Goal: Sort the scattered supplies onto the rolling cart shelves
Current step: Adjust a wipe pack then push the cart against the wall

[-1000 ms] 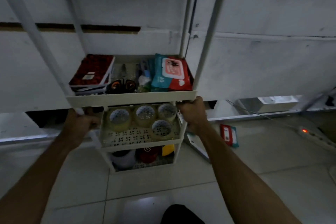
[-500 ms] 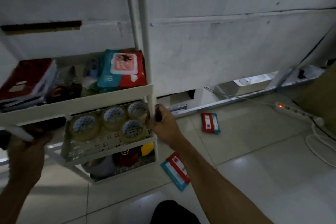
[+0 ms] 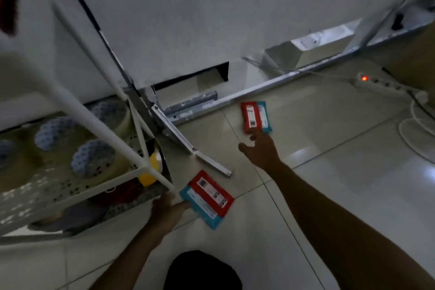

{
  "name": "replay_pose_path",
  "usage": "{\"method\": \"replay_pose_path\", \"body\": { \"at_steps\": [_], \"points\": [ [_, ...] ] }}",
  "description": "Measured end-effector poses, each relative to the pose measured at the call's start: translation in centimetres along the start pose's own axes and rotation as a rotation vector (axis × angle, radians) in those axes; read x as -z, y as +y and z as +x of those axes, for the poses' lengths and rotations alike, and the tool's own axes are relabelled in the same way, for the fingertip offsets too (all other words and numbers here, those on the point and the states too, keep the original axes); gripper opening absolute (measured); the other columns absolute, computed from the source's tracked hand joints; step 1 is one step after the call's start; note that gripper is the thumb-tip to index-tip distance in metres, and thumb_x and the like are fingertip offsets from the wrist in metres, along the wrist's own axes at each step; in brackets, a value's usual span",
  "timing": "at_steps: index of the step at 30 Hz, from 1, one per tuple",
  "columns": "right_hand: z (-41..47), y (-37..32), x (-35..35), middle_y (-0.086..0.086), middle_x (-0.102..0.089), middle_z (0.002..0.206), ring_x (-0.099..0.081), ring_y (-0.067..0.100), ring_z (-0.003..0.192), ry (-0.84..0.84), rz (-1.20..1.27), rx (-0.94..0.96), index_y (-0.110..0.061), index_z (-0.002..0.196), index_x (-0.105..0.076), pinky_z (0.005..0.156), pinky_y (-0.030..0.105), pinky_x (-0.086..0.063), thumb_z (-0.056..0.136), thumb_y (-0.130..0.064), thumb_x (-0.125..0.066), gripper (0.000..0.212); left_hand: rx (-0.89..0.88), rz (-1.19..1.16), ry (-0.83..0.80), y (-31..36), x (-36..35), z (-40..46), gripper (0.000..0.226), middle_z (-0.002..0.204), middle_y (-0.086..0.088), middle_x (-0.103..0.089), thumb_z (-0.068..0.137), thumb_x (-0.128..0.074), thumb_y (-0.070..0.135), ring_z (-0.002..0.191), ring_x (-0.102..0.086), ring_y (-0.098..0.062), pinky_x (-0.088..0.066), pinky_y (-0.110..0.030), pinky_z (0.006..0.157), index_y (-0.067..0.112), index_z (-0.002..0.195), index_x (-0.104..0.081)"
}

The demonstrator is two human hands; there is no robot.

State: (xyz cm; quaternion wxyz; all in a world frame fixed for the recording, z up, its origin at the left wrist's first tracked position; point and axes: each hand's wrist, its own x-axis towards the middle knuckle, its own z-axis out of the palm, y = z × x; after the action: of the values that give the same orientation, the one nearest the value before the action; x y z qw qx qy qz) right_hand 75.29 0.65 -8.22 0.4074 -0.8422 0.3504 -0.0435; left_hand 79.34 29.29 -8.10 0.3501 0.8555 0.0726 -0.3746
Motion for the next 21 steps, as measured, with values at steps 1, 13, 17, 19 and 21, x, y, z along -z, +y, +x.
{"method": "replay_pose_path", "body": {
  "at_steps": [1,13,17,19,21],
  "points": [
    [1.1,1.3,-0.5,0.01,-0.053,0.128,-0.053,0.026,0.114,-0.004,-0.063,-0.021,-0.014,0.136,-0.044,0.093,0.037,-0.047,0.082,-0.034,-0.074,0.065,-0.085,0.05,-0.046,1.5,-1.5,0.6,0.049,0.132,-0.006,-0.052,0.081,-0.074,0.031,0.111,-0.053,-0.018,-0.047,-0.033,0.093,0.015,0.123,-0.053],
    [12.4,7.5,-3.7,0.018,0.005,0.157,-0.008,0.046,0.14,-0.062,-0.479,-0.097,-0.043,0.149,-0.011,0.111,0.061,-0.02,0.073,-0.074,-0.061,0.097,-0.366,0.935,0.019,4.7,-8.0,9.6,0.095,0.137,-0.01,-0.038,0.065,-0.079,0.054,0.125,-0.039,-0.027,-0.037,-0.041,0.105,0.017,0.136,-0.028],
    [13.0,7.7,-4.7,0.02,0.002,0.158,-0.014,0.049,0.138,-0.026,-0.476,-0.108,-0.041,0.148,-0.021,0.11,0.063,-0.02,0.077,-0.072,-0.06,0.086,-0.369,0.848,-0.048,6.0,-7.6,10.2,0.078,0.125,-0.008,-0.049,0.067,-0.083,0.041,0.116,-0.05,-0.024,-0.046,-0.04,0.099,0.016,0.125,-0.038],
    [13.0,7.4,-4.7,0.022,-0.005,0.156,-0.02,0.051,0.135,-0.01,-0.497,-0.099,-0.035,0.146,-0.025,0.107,0.065,-0.026,0.082,-0.063,-0.061,0.079,-0.381,0.823,-0.069,6.6,-7.3,10.2,0.065,0.124,-0.008,-0.049,0.072,-0.081,0.039,0.113,-0.052,-0.024,-0.048,-0.04,0.097,0.016,0.121,-0.045],
    [13.2,6.9,-4.2,0.023,-0.009,0.154,-0.026,0.051,0.132,-0.038,-0.532,-0.1,-0.033,0.145,-0.026,0.103,0.066,-0.033,0.086,-0.056,-0.061,0.072,-0.407,0.783,-0.097,6.9,-6.8,10.1,0.058,0.122,-0.007,-0.052,0.074,-0.079,0.037,0.111,-0.055,-0.024,-0.05,-0.04,0.095,0.017,0.12,-0.049]
  ]
}}
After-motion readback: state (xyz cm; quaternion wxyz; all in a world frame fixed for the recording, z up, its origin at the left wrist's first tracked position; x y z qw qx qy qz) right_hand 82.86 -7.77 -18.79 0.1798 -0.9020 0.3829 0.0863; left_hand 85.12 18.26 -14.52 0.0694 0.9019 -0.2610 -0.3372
